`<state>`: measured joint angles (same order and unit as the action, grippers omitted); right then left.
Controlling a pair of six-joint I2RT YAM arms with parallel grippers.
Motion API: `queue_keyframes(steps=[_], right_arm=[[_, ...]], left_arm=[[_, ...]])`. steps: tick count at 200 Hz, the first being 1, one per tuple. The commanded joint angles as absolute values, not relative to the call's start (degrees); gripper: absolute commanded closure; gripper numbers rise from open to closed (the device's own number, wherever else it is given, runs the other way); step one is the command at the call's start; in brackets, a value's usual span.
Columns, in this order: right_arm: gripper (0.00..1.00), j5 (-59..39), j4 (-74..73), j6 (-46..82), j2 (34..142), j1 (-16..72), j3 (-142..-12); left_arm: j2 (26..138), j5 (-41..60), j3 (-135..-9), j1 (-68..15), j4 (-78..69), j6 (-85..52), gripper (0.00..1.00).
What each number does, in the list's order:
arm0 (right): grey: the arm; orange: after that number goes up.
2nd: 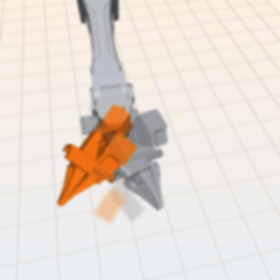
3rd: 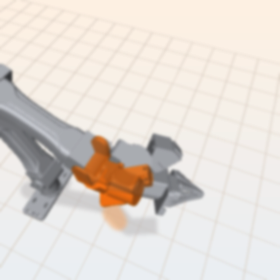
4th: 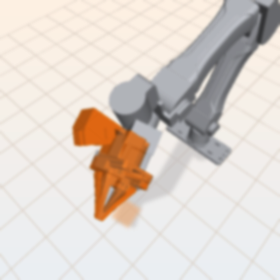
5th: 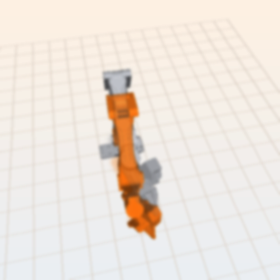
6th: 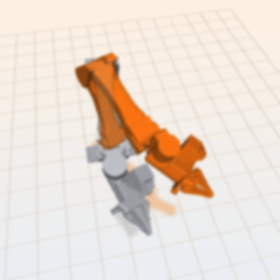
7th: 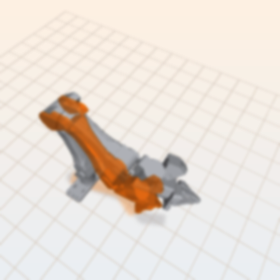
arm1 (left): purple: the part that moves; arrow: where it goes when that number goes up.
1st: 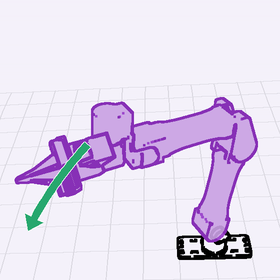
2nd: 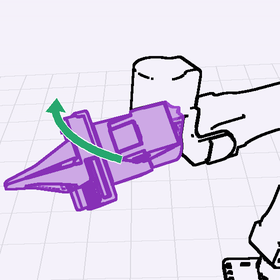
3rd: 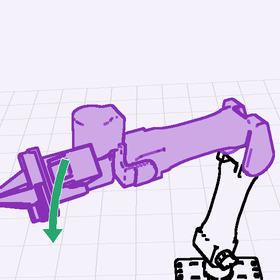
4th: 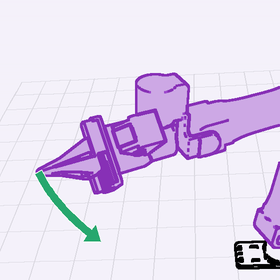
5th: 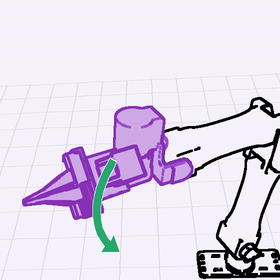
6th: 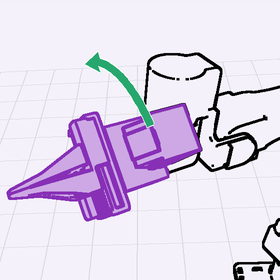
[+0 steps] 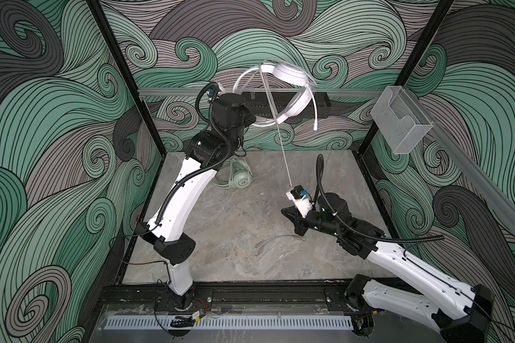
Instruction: Wrap the headphones
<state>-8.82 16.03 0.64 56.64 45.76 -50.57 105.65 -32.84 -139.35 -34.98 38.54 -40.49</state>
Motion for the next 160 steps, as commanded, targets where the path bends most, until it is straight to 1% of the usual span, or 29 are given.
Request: queue_keyframes(steps=[1,15,28,63,72,98,130,141,160], right_arm=[[1.0,-6.42,18.85,-1.7,56.26,46.57,-53.85],[1.0,-6.26,20.11,-2.23,55.99,46.84,-55.71],[1.0,-6.19,22.17,-3.01,55.78,47.38,-57.25],[1.0,-4.26,25.29,-5.63,54.88,50.33,-60.46],[1.0,-3.73,25.83,-6.14,54.64,50.63,-61.64],[1.0,-1.68,28.39,-7.7,54.06,50.71,-66.01],[1.0,2.38,32.47,-10.5,55.25,50.64,-71.45],[1.0,4.47,33.83,-11.34,56.07,50.47,-73.15],[1.0,5.86,35.29,-12.79,57.07,49.69,-74.93]], left_arm=[[105.84,-39.58,-141.64,-35.31,34.2,-34.69,1.0],[105.73,-44.05,-137.22,-36.65,29.83,-25.3,1.0],[106.24,-47.3,-134.25,-36.91,28.57,-19.92,1.0],[108.77,-51.84,-126.02,-37.73,22.57,-4.9,1.0],[108.28,-52.25,-121.26,-38.05,18.4,-0.39,1.0],[105.68,-54.06,-110.28,-38.4,12.01,6.43,1.0],[102.14,-56.99,-97.2,-40.81,0.02,19.45,1.0],[100.04,-56.42,-92.72,-41.89,-1.78,22.47,1.0],[94.52,-51.26,-85.35,-43.73,-1.8,25.06,1.0]])
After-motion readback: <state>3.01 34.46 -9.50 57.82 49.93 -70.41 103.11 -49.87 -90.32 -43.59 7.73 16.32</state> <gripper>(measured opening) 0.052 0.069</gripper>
